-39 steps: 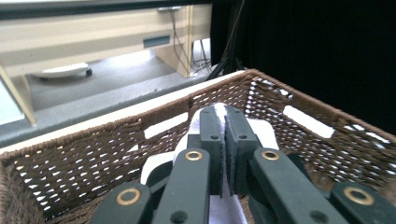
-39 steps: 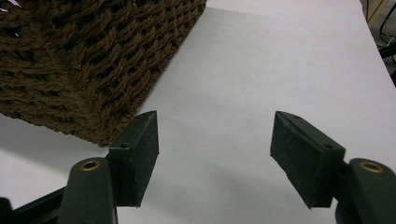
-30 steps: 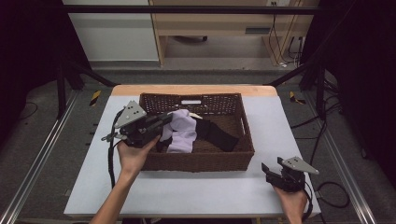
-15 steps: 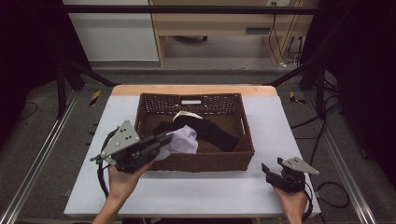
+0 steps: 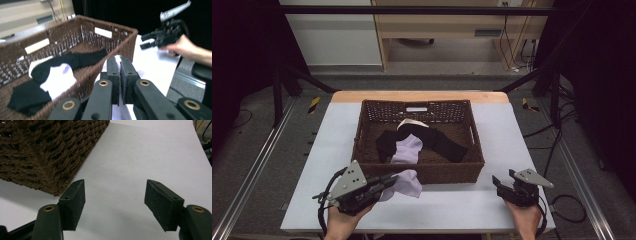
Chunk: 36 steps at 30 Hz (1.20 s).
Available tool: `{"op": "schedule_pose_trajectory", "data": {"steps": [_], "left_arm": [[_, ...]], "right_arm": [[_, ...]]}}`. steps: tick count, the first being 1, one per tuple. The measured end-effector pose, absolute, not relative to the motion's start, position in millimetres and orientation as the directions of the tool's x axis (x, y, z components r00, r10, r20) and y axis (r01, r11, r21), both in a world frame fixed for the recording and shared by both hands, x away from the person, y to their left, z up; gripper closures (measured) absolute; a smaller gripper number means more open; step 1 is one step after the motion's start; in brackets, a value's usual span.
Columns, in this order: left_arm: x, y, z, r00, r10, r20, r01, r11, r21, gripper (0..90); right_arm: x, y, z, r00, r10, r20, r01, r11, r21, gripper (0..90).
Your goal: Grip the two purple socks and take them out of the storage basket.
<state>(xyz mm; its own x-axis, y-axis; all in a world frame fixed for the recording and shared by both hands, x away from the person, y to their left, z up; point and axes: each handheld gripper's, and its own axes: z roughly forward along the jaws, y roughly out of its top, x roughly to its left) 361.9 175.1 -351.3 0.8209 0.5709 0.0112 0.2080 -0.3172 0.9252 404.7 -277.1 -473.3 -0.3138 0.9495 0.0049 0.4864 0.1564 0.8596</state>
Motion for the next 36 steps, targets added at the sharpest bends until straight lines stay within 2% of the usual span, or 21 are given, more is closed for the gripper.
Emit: {"op": "schedule_pose_trajectory", "data": {"steps": [19,28,33,36], "left_arm": [[378,164,-421,0.802,0.593,-0.075,0.38,-0.409,0.83,86.5],[384,158,-438,0.803,0.59,-0.087,0.412,-0.444,0.796,85.5],[385,160,-436,0.807,0.577,-0.125,0.423,-0.417,0.805,72.7],[382,162,-428,0.804,0.586,-0.106,0.407,-0.409,0.817,67.0]], "right_arm": [[406,-277,-474,-0.322,0.947,0.009,0.493,0.16,0.855,34.0],[407,-278,-475,-0.32,0.947,0.006,0.496,0.162,0.853,34.1],[407,-277,-475,-0.316,0.949,0.017,0.505,0.153,0.849,34.1],[407,-277,-475,-0.316,0.949,0.014,0.506,0.155,0.848,34.1]]}}
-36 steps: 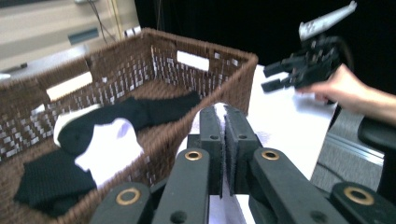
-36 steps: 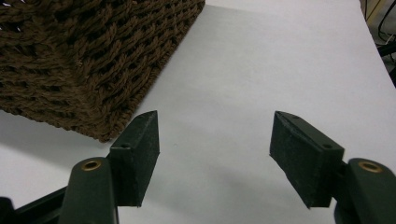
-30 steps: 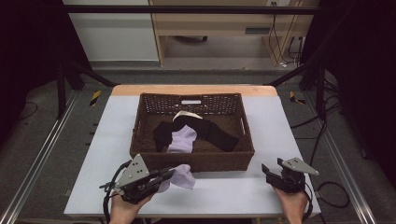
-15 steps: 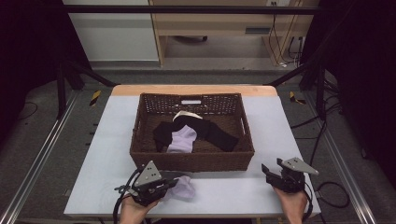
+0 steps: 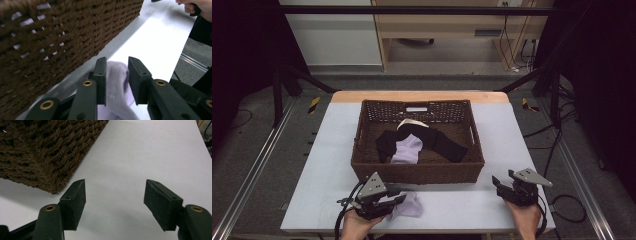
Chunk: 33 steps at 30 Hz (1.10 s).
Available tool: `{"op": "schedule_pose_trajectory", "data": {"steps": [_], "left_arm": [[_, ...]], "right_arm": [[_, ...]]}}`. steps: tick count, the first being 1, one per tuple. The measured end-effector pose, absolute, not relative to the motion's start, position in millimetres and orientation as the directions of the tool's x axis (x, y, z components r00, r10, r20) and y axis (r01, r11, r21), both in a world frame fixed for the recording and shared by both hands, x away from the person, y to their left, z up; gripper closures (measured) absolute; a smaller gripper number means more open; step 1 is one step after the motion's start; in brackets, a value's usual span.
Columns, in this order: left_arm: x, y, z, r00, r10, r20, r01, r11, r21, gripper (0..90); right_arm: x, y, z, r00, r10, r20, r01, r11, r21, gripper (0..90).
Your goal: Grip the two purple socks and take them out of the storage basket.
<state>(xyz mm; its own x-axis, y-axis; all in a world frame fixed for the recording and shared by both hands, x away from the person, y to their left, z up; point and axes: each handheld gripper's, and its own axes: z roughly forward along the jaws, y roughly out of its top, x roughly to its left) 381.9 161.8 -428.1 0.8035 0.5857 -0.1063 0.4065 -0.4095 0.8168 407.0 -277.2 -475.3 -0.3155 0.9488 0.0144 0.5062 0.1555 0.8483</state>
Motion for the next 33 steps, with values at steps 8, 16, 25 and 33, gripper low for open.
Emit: {"op": "schedule_pose_trajectory", "data": {"steps": [8,16,25,33], "left_arm": [[378,169,-411,0.783,0.615,-0.091,0.382,-0.36,0.851,56.4],[379,179,-390,0.764,0.639,-0.088,0.354,-0.301,0.885,52.8],[385,188,-370,0.745,0.663,-0.072,0.321,-0.263,0.91,50.0],[410,188,-348,0.729,0.682,-0.065,0.289,-0.22,0.932,46.3]], "right_arm": [[408,-279,-476,-0.315,0.949,0.009,0.503,0.159,0.85,34.2],[408,-278,-477,-0.315,0.949,0.014,0.509,0.157,0.847,34.3],[409,-278,-478,-0.313,0.95,0.011,0.509,0.157,0.846,34.2],[409,-277,-478,-0.307,0.952,0.012,0.513,0.155,0.844,34.2]]}}
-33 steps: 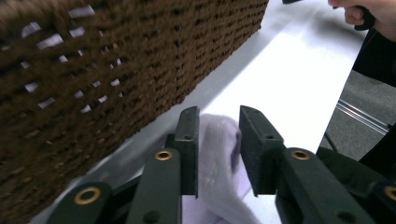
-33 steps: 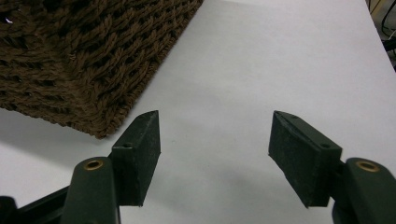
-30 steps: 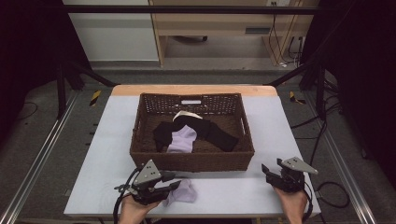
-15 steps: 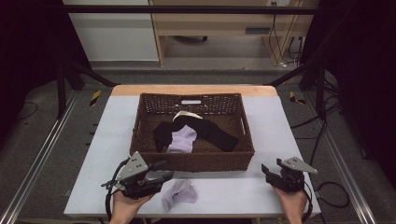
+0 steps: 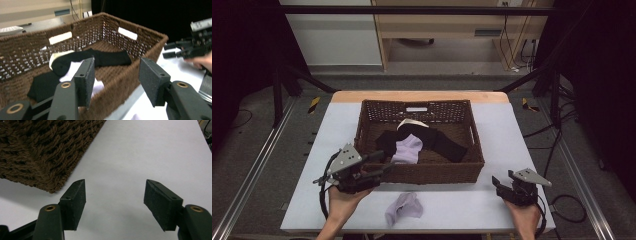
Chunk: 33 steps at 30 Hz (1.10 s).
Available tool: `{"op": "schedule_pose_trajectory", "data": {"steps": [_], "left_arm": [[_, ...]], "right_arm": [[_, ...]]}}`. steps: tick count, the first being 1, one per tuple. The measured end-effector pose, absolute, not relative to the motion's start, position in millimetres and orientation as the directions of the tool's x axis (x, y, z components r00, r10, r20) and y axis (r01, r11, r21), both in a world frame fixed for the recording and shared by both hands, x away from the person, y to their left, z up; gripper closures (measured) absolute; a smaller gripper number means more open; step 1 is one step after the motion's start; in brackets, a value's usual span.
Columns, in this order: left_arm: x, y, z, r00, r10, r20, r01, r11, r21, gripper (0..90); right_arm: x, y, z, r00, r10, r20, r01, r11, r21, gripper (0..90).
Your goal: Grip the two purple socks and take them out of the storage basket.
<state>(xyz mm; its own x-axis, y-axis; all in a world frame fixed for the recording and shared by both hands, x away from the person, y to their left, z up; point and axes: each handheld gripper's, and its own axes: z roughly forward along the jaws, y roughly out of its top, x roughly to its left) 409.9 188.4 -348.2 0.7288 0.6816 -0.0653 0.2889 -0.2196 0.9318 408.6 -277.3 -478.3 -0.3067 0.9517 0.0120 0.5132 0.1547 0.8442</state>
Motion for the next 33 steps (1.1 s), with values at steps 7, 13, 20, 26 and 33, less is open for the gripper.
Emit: {"op": "schedule_pose_trajectory", "data": {"steps": [7,13,20,26,33], "left_arm": [[435,184,-327,0.719,0.694,-0.029,0.259,-0.229,0.938,44.4],[465,173,-316,0.685,0.728,-0.012,0.266,-0.234,0.935,44.0],[497,160,-317,0.646,0.763,0.02,0.293,-0.272,0.917,46.0],[516,152,-322,0.634,0.773,0.018,0.31,-0.276,0.91,47.3],[544,138,-338,0.599,0.8,0.044,0.326,-0.294,0.899,47.2]], "right_arm": [[409,-279,-478,-0.304,0.953,0.012,0.512,0.153,0.845,34.1],[409,-279,-477,-0.301,0.953,0.016,0.513,0.147,0.846,34.2],[409,-279,-477,-0.301,0.953,0.016,0.511,0.147,0.847,34.2],[410,-279,-478,-0.304,0.953,0.017,0.511,0.148,0.847,34.3],[410,-278,-478,-0.304,0.952,0.022,0.518,0.146,0.843,34.6]]}}
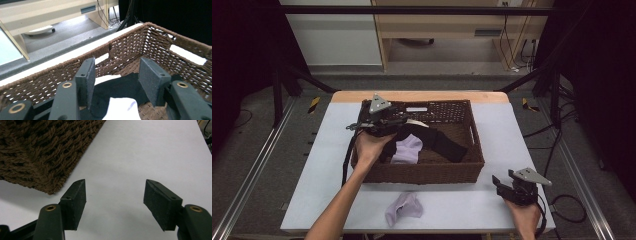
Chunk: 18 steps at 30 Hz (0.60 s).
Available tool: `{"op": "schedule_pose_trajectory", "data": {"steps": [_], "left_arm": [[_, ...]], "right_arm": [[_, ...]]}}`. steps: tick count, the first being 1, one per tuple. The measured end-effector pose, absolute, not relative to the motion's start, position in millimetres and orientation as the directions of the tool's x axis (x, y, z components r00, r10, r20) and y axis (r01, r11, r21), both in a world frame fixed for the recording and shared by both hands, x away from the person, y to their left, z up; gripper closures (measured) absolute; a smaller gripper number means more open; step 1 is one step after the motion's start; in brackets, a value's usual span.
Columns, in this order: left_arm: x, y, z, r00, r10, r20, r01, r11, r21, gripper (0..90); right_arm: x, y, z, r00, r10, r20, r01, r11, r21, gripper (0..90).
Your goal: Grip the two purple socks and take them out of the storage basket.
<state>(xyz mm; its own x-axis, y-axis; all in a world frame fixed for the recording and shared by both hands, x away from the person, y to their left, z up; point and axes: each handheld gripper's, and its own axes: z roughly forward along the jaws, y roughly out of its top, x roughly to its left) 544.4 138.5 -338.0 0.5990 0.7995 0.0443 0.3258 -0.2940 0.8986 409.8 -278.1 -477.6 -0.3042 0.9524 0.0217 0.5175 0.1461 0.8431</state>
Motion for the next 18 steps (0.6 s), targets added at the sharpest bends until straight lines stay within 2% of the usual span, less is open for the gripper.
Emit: {"op": "schedule_pose_trajectory", "data": {"steps": [7,14,18], "left_arm": [[562,130,-355,0.598,0.8,0.049,0.366,-0.328,0.871,47.3],[574,123,-371,0.624,0.781,0.041,0.415,-0.375,0.829,52.4],[575,114,-378,0.65,0.759,0.044,0.416,-0.404,0.814,50.5]], "right_arm": [[410,-278,-478,-0.305,0.952,0.022,0.517,0.145,0.844,34.6],[410,-278,-478,-0.308,0.951,0.013,0.513,0.155,0.845,34.7],[411,-277,-479,-0.31,0.951,0.016,0.514,0.153,0.844,34.7]]}}
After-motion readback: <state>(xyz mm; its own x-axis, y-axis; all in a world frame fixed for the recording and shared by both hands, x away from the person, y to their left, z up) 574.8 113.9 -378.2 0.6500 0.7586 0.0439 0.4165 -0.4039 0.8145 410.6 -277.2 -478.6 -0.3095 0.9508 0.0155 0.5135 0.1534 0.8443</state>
